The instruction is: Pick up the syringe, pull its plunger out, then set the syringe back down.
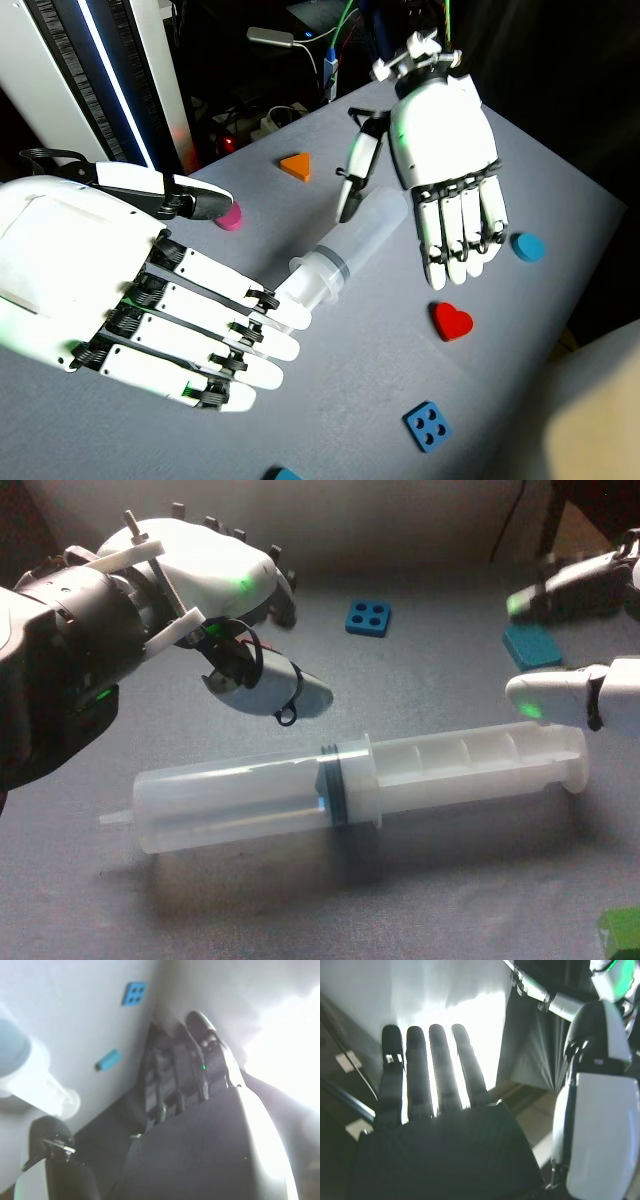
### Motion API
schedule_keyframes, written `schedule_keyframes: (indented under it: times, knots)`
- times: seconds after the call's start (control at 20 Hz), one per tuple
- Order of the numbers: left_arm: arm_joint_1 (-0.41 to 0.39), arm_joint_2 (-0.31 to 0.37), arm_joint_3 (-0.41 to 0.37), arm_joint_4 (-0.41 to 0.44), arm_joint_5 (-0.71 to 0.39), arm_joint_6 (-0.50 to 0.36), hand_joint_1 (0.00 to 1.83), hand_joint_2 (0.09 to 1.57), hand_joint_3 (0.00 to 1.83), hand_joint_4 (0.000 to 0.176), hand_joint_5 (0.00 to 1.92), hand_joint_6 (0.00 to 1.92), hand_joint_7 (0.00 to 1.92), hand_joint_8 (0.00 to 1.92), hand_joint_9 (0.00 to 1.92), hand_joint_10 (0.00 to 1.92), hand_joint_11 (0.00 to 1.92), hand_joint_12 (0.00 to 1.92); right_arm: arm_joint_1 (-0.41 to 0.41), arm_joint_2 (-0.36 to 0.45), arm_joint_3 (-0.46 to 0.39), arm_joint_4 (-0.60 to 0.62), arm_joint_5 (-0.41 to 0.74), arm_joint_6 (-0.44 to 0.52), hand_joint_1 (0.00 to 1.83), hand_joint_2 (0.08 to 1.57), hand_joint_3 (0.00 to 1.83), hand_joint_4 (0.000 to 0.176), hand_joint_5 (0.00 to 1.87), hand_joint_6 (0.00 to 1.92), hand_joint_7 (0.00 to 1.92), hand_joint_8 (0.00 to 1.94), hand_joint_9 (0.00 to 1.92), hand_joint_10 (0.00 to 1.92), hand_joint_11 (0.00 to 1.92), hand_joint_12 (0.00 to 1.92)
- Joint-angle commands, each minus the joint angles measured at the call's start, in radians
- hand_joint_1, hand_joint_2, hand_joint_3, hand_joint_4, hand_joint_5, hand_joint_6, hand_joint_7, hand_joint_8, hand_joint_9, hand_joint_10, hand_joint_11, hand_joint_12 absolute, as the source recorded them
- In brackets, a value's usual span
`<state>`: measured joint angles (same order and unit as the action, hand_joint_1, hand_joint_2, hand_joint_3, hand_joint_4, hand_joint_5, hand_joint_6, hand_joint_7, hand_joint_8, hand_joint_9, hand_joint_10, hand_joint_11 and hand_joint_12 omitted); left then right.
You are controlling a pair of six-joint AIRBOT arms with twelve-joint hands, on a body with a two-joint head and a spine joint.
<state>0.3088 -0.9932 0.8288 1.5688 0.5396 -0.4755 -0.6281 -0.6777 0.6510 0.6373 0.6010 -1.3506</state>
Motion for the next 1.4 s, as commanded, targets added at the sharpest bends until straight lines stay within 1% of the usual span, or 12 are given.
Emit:
schedule_keyframes:
  times: [0.0, 0.05, 0.1, 0.15, 0.3, 0.35, 0.4, 0.45, 0.55, 0.65, 0.85, 1.35]
  knots:
    - [-0.021, 0.006, -0.006, 0.041, 0.033, 0.008, 0.89, 1.14, 0.01, 0.107, 0.94, 0.89, 1.02, 0.65, 0.92, 1.06, 0.91, 1.19, 0.008, 0.001, 0.003, -0.028, 0.107, 0.003, 0.68, 1.06, 0.00, 0.000, 1.28, 0.15, 1.31, 0.16, 1.11, 0.84, 0.98, 1.36]
    - [-0.031, 0.009, -0.016, 0.030, 0.045, 0.022, 0.96, 1.18, 0.01, 0.098, 0.85, 1.21, 0.84, 1.34, 0.85, 1.62, 0.87, 1.68, 0.008, 0.001, 0.003, -0.028, 0.108, 0.003, 0.71, 1.07, 0.00, 0.000, 1.17, 0.66, 1.15, 0.89, 1.09, 1.35, 1.06, 1.62]
    - [-0.037, 0.009, -0.018, 0.030, 0.048, 0.026, 0.94, 1.19, 0.01, 0.000, 0.81, 1.65, 0.83, 1.74, 0.92, 1.86, 0.96, 1.87, 0.007, 0.001, 0.003, -0.028, 0.108, 0.003, 0.74, 1.10, 0.00, 0.000, 0.97, 1.33, 1.01, 1.56, 1.08, 1.79, 1.15, 1.86]
    - [-0.039, 0.008, -0.018, 0.030, 0.053, 0.026, 0.94, 1.20, 0.01, 0.000, 0.87, 1.87, 0.89, 1.88, 1.04, 1.91, 1.11, 1.91, 0.008, 0.001, 0.003, -0.028, 0.108, 0.003, 0.77, 1.11, 0.00, 0.000, 0.84, 1.80, 0.97, 1.87, 1.17, 1.89, 1.33, 1.91]
    - [-0.033, 0.008, -0.014, 0.018, 0.066, 0.026, 0.90, 1.22, 0.00, 0.000, 1.17, 1.92, 1.34, 1.92, 1.47, 1.92, 1.51, 1.92, 0.008, 0.001, 0.003, -0.028, 0.107, 0.001, 0.77, 1.25, 0.00, 0.000, 1.15, 1.92, 1.38, 1.94, 1.57, 1.92, 1.77, 1.92]
    - [-0.032, 0.008, -0.015, 0.018, 0.066, 0.026, 0.88, 1.25, 0.00, 0.039, 1.25, 1.92, 1.40, 1.92, 1.53, 1.92, 1.56, 1.92, 0.008, 0.001, 0.003, -0.028, 0.108, 0.001, 0.74, 1.33, 0.00, 0.051, 1.26, 1.92, 1.46, 1.94, 1.62, 1.92, 1.82, 1.92]
    - [-0.026, 0.004, -0.012, 0.018, 0.067, 0.025, 0.87, 1.26, 0.00, 0.149, 1.31, 1.92, 1.43, 1.92, 1.55, 1.92, 1.58, 1.92, 0.008, 0.000, 0.003, -0.028, 0.106, 0.001, 0.75, 1.37, 0.00, 0.151, 1.29, 1.92, 1.48, 1.94, 1.63, 1.92, 1.82, 1.92]
    - [-0.022, 0.002, -0.012, 0.019, 0.067, 0.025, 0.89, 1.25, 0.00, 0.171, 1.33, 1.92, 1.43, 1.92, 1.55, 1.92, 1.59, 1.92, 0.008, 0.000, 0.003, -0.028, 0.106, 0.001, 0.76, 1.39, 0.00, 0.171, 1.27, 1.92, 1.48, 1.94, 1.62, 1.92, 1.81, 1.92]
    - [-0.004, -0.002, -0.010, 0.030, 0.067, 0.013, 0.94, 1.23, 0.00, 0.176, 1.32, 1.92, 1.45, 1.92, 1.58, 1.92, 1.61, 1.92, 0.008, 0.000, 0.003, -0.028, 0.105, 0.000, 0.79, 1.39, 0.00, 0.176, 1.25, 1.92, 1.47, 1.94, 1.63, 1.92, 1.80, 1.92]
    - [0.035, -0.006, -0.009, 0.122, 0.102, -0.133, 0.98, 1.23, 0.00, 0.176, 1.32, 1.92, 1.47, 1.92, 1.59, 1.92, 1.64, 1.92, 0.009, 0.000, 0.003, -0.029, 0.105, 0.000, 0.80, 1.40, 0.00, 0.176, 1.25, 1.92, 1.47, 1.94, 1.63, 1.92, 1.80, 1.92]
    - [0.055, -0.013, -0.031, 0.152, 0.228, -0.153, 0.99, 1.23, 0.00, 0.176, 1.33, 1.92, 1.48, 1.92, 1.59, 1.92, 1.62, 1.92, 0.008, 0.000, 0.003, -0.029, 0.105, -0.001, 0.82, 1.39, 0.00, 0.176, 1.25, 1.92, 1.46, 1.94, 1.62, 1.92, 1.80, 1.92]
    - [0.094, -0.033, -0.025, 0.177, 0.284, -0.235, 0.98, 1.25, 0.01, 0.176, 1.35, 1.92, 1.48, 1.92, 1.60, 1.92, 1.67, 1.92, 0.010, -0.001, 0.003, -0.031, 0.099, 0.004, 0.88, 1.36, 0.00, 0.176, 1.20, 1.92, 1.43, 1.94, 1.60, 1.92, 1.79, 1.92]
